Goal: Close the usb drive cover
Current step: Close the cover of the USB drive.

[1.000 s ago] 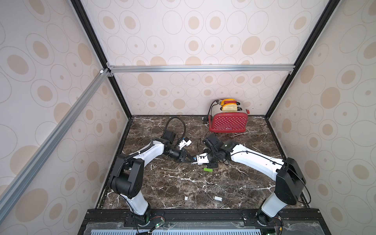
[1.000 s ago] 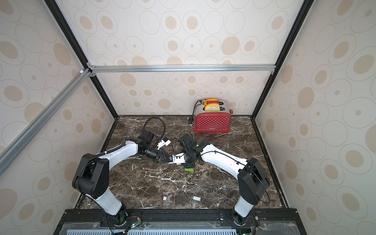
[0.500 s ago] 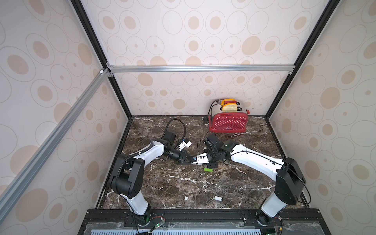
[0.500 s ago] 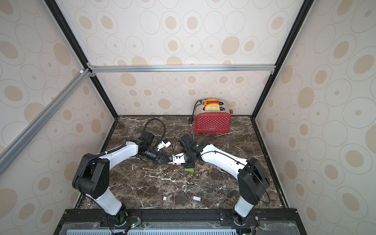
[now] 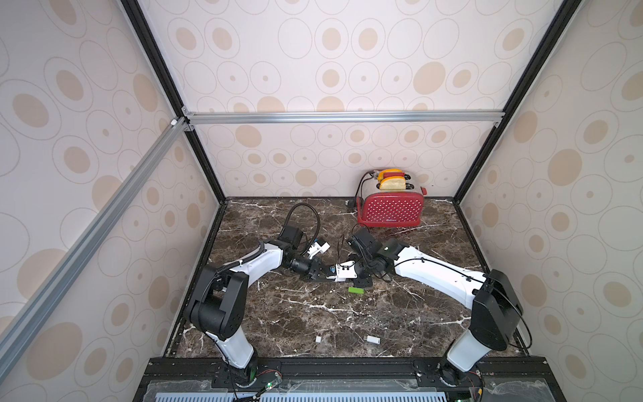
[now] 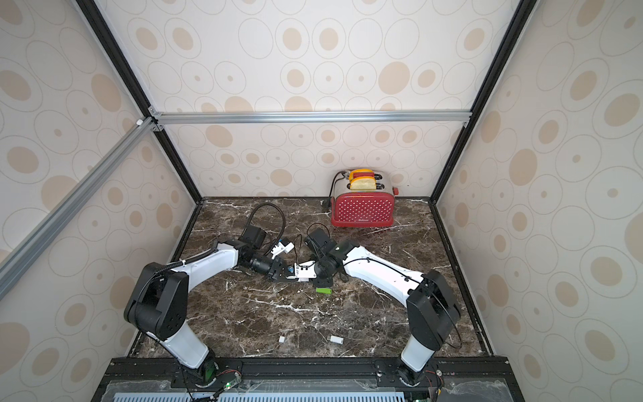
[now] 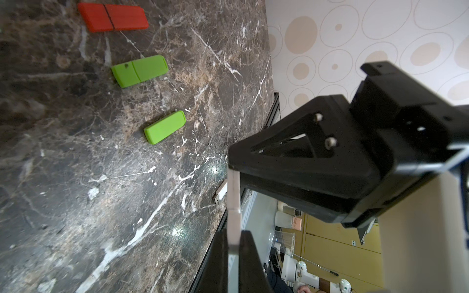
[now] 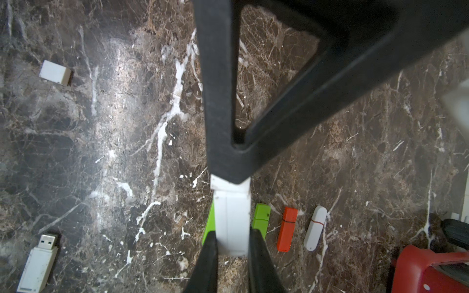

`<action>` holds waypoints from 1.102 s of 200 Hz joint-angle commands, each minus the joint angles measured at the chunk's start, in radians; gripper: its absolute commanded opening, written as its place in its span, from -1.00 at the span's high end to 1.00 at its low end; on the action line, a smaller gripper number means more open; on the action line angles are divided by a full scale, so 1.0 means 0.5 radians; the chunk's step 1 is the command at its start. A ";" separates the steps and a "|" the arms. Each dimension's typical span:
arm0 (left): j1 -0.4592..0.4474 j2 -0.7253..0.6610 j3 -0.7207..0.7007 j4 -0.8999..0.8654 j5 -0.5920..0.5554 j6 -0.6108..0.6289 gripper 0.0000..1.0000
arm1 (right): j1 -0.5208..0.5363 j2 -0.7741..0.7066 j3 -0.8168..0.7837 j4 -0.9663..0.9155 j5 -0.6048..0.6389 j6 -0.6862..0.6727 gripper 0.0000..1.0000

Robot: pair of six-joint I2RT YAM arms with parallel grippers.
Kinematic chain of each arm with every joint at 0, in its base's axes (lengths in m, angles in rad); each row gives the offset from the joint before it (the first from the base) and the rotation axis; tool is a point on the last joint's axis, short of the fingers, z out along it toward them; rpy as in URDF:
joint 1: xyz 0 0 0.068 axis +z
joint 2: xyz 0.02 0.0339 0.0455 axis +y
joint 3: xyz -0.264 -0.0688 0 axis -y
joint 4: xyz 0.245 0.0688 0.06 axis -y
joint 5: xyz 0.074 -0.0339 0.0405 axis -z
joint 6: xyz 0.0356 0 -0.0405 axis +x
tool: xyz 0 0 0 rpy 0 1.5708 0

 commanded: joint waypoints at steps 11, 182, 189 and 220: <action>-0.023 0.001 0.009 0.096 -0.034 -0.084 1.00 | 0.038 -0.010 0.074 -0.005 -0.064 0.057 1.00; -0.047 0.088 0.064 0.087 0.124 0.085 1.00 | 0.114 -0.411 -0.358 0.493 -0.368 -0.194 1.00; -0.046 0.088 0.080 0.061 0.109 0.107 1.00 | 0.113 -0.409 -0.356 0.498 -0.379 -0.172 1.00; -0.052 0.078 0.085 0.096 0.109 0.072 1.00 | 0.115 -0.282 -0.265 0.473 -0.294 0.005 1.00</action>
